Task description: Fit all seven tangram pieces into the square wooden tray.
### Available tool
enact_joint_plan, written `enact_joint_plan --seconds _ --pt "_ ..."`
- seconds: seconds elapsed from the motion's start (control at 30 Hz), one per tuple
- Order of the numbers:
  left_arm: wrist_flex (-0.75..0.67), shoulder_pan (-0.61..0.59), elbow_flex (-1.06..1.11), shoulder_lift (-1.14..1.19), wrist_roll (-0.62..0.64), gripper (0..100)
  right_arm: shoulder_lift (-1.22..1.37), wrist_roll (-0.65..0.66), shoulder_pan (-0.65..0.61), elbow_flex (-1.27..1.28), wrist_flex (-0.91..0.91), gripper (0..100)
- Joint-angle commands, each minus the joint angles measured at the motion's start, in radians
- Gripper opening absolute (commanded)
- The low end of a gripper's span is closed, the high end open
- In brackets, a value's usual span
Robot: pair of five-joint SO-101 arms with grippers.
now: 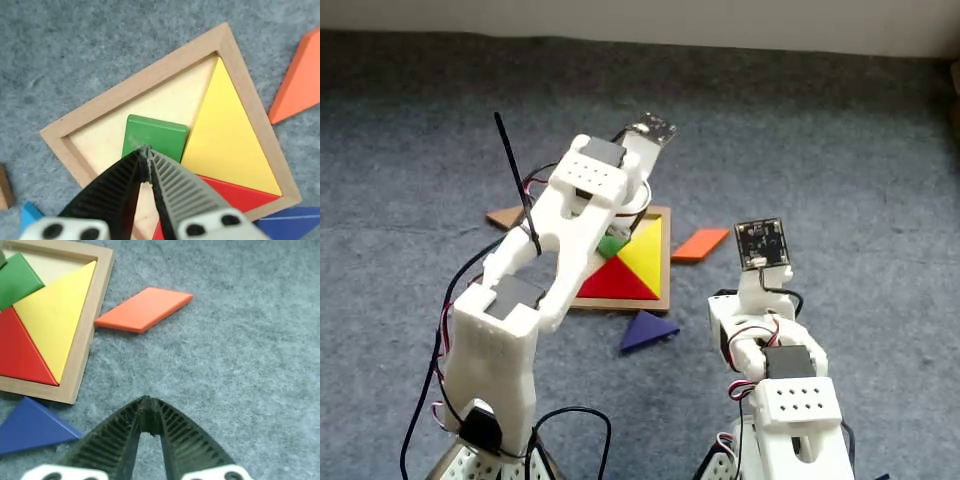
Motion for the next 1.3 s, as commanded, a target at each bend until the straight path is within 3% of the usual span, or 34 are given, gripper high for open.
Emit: enact_joint_plan --seconds 0.0,0.37,0.83,1.0,1.27 --pt "-0.083 -0.028 0.013 -0.016 0.011 0 -0.013 0.014 0.010 -0.008 -0.025 0.6" --pt "-0.028 0.047 0.010 0.022 0.006 0 -0.012 0.014 0.012 -0.007 -0.025 0.6" --pt "-0.026 0.045 0.197 -0.245 0.006 0 -0.015 0.014 0.012 -0.007 -0.027 0.6" --pt "-0.052 -0.012 0.305 -0.392 0.011 0 -0.016 0.014 0.047 -0.007 -0.028 0.6" --pt "-0.086 -0.203 0.473 -0.680 0.008 0 -0.016 0.009 0.056 -0.008 -0.028 0.6"
